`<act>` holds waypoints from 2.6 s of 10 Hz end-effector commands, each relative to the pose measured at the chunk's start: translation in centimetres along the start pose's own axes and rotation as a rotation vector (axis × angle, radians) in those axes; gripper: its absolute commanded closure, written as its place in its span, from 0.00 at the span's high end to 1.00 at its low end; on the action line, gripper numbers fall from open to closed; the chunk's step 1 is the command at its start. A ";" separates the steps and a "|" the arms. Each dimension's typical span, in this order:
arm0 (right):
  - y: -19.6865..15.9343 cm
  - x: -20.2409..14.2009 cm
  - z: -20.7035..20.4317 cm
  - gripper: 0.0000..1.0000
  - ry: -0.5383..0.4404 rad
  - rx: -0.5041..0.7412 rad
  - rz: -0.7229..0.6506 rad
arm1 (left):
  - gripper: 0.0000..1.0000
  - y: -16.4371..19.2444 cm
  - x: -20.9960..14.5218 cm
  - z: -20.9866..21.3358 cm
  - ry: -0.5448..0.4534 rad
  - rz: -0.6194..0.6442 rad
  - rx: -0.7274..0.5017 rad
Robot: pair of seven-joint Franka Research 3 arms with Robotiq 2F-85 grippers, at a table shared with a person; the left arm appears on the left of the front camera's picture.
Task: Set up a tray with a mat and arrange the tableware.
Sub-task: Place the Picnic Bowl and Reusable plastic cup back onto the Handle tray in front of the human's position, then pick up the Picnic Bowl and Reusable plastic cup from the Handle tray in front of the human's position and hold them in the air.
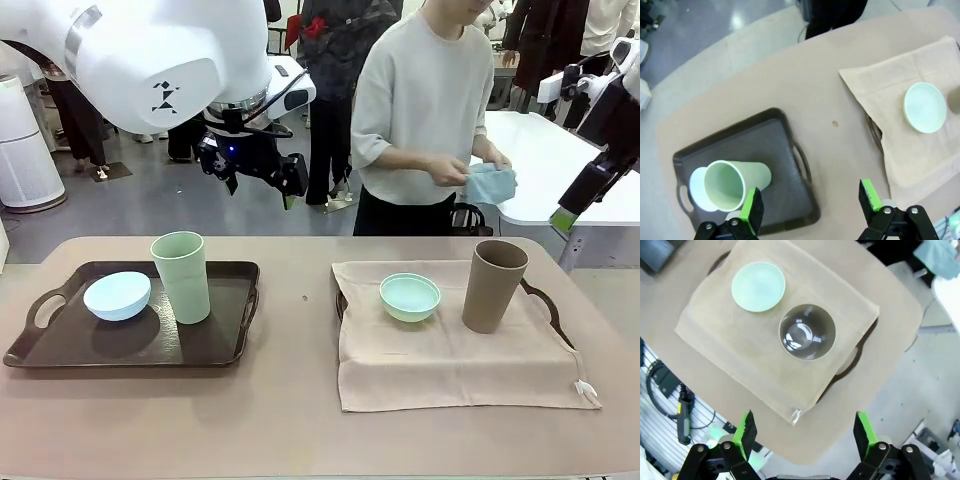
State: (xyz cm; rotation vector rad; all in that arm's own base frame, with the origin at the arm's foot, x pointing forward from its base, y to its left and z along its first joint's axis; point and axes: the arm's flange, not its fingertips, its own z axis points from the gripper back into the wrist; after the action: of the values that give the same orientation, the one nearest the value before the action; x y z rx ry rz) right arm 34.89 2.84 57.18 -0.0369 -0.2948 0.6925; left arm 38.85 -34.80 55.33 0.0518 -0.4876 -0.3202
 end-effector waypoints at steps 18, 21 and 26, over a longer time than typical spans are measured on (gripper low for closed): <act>-0.1 -0.2 -0.7 1.00 0.002 -0.002 0.005 | 1.00 -0.1 0.0 -0.2 0.000 -0.001 -0.001; -2.9 -3.0 -1.0 1.00 -0.058 0.497 -0.023 | 1.00 5.3 -2.1 0.3 0.025 -0.060 -0.407; -5.8 -6.9 -1.7 1.00 -0.094 0.692 -0.178 | 1.00 16.4 -7.7 -1.4 0.319 0.131 -0.709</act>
State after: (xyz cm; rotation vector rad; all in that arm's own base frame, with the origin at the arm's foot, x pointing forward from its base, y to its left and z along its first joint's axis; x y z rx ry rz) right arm 33.56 -6.11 53.89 0.6693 -0.1413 0.6252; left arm 38.28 -19.41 52.17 -0.6541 -0.1362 -0.3985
